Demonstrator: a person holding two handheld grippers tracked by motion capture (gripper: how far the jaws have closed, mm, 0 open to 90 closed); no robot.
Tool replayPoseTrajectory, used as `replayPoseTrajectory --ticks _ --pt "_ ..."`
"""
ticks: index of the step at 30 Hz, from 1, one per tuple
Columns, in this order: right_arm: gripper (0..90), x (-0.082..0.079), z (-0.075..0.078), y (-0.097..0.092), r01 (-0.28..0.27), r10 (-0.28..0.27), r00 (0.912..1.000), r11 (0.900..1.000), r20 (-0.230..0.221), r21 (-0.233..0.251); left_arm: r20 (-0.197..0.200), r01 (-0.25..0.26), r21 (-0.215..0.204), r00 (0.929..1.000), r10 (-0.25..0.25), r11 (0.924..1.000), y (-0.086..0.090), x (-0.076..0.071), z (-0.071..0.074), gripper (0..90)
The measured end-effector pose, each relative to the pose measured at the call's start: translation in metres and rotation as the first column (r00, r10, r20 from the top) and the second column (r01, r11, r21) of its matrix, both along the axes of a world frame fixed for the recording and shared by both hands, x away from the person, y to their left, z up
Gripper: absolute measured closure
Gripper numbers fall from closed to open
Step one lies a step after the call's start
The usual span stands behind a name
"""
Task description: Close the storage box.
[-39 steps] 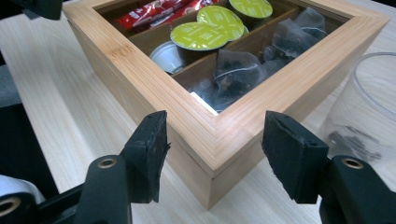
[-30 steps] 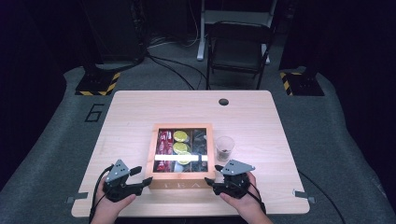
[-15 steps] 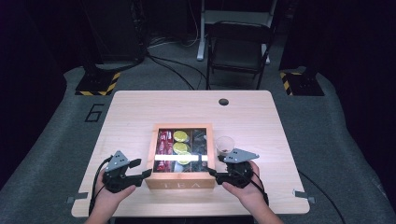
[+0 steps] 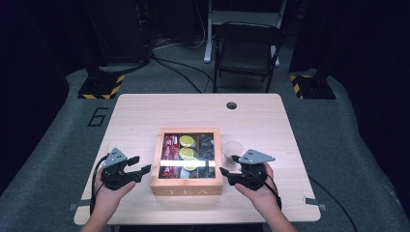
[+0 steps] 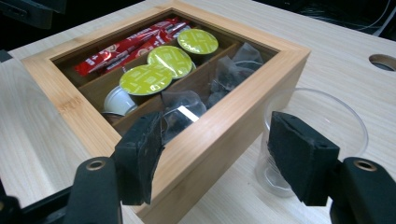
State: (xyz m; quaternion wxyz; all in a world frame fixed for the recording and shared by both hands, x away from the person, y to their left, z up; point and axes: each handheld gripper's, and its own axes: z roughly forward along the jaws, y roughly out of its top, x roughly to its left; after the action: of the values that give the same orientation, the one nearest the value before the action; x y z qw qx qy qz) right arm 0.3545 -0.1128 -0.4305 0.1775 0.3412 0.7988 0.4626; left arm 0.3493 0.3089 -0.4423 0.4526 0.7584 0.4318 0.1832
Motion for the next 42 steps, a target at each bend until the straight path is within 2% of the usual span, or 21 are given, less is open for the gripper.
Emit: replayPoseTrajectory --ticks 9,14,18,21,24,28,30,37,42 --pt "36.3 0.000 -0.008 -0.013 0.052 -0.052 0.9986 0.9985 0.005 0.018 -0.001 -0.047 -0.002 0.9989 0.047 0.9989 0.012 0.006 -0.008 39.1" --pt "36.7 -0.002 -0.013 -0.020 0.074 -0.074 0.9973 0.9969 0.007 0.026 -0.015 -0.054 -0.002 0.9984 0.054 0.9985 0.019 0.007 -0.012 39.1" --pt "38.0 -0.003 -0.018 -0.025 0.075 -0.075 0.9971 0.9960 -0.012 0.048 -0.024 -0.054 -0.010 0.9983 0.054 0.9985 0.020 0.006 -0.016 39.2" --pt "38.8 -0.005 -0.020 -0.025 0.083 -0.082 0.9963 0.9959 -0.024 0.035 -0.029 -0.055 -0.008 0.9981 0.055 0.9984 0.021 0.008 -0.019 39.2" --pt "39.4 -0.007 -0.022 -0.024 0.079 -0.079 0.9969 0.9969 -0.002 0.008 -0.032 -0.059 0.004 0.9977 0.060 0.9982 0.021 0.011 -0.022 39.3" --pt "39.8 -0.009 -0.025 -0.024 0.082 -0.082 0.9966 0.9963 -0.002 -0.023 -0.043 -0.062 0.016 0.9971 0.062 0.9980 0.023 0.015 -0.026 39.5" --pt "40.0 -0.009 -0.027 -0.026 0.088 -0.089 0.9960 0.9959 -0.013 -0.022 -0.043 -0.073 0.005 0.9964 0.073 0.9973 0.023 0.017 -0.027 39.6" --pt "40.5 -0.008 -0.033 -0.031 0.113 -0.113 0.9922 0.9935 -0.052 0.008 -0.060 -0.067 0.009 0.9959 0.067 0.9977 0.023 0.022 -0.030 40.1" --pt "40.8 -0.009 -0.035 -0.034 0.119 -0.118 0.9917 0.9929 -0.051 0.001 -0.059 -0.067 0.022 0.9959 0.068 0.9975 0.020 0.025 -0.032 40.9"
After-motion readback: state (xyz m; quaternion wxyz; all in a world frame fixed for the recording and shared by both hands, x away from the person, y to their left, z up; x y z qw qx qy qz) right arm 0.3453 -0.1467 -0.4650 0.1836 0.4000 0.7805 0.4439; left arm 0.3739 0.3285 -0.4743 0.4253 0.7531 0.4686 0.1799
